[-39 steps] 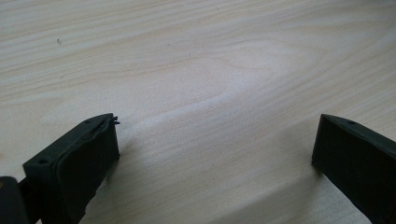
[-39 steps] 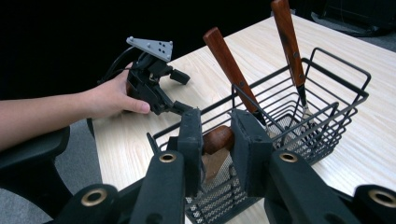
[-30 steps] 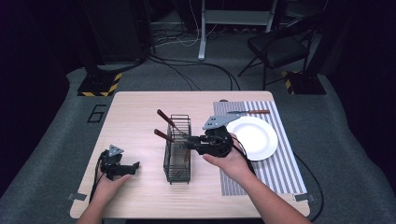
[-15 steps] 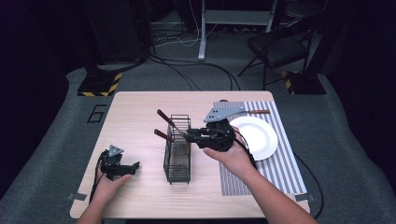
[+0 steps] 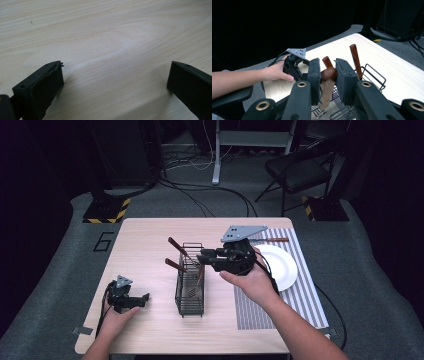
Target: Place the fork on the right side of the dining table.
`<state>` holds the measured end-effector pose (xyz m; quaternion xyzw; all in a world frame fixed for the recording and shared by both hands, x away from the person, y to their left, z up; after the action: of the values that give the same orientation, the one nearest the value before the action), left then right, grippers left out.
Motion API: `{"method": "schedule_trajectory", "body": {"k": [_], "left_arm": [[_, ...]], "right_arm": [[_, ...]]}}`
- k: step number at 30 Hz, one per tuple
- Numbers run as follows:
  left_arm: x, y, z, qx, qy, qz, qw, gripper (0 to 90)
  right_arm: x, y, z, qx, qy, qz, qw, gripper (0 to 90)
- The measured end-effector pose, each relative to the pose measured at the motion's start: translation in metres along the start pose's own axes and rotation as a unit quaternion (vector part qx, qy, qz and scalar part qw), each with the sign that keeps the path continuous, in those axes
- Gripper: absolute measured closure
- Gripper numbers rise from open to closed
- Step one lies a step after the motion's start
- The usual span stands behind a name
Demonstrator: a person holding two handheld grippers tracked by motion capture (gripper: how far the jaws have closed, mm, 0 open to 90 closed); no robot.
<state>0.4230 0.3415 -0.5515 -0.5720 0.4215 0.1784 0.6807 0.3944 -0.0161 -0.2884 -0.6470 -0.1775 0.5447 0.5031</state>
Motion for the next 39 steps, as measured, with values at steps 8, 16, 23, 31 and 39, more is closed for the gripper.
{"method": "schedule_trajectory", "body": {"k": [8, 16, 23, 31, 39], "left_arm": [[0.000, 0.000, 0.000, 0.000, 0.000, 0.000, 1.0000, 0.3], [0.000, 0.000, 0.000, 0.000, 0.000, 0.000, 1.0000, 0.3], [0.000, 0.000, 0.000, 0.000, 0.000, 0.000, 1.0000, 0.3], [0.000, 0.000, 0.000, 0.001, 0.000, 0.000, 1.0000, 0.3], [0.000, 0.000, 0.000, 0.000, 0.000, -0.001, 1.0000, 0.3]], "right_arm": [[-0.018, -0.012, -0.001, -0.003, 0.008, -0.009, 0.9999, 74.3], [-0.037, -0.013, -0.006, 0.003, 0.011, -0.017, 0.9998, 74.3], [-0.049, -0.010, -0.009, 0.006, 0.014, -0.022, 0.9996, 74.3], [-0.057, -0.002, -0.011, 0.005, 0.020, -0.022, 0.9995, 74.3], [-0.058, 0.018, -0.020, 0.014, 0.035, -0.021, 0.9991, 74.3]]}}
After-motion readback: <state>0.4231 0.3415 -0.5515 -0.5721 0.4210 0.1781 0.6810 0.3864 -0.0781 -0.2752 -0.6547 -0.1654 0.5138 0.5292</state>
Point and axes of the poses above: each handheld gripper's, and its own axes: x roughly forward along the jaws, y roughly out of its underside, z roughly to its left, the point moved 3 cm from there along x, roughly forward along the jaws, and after that the axes turned 7 degrees about z, right-handed, at the moved point
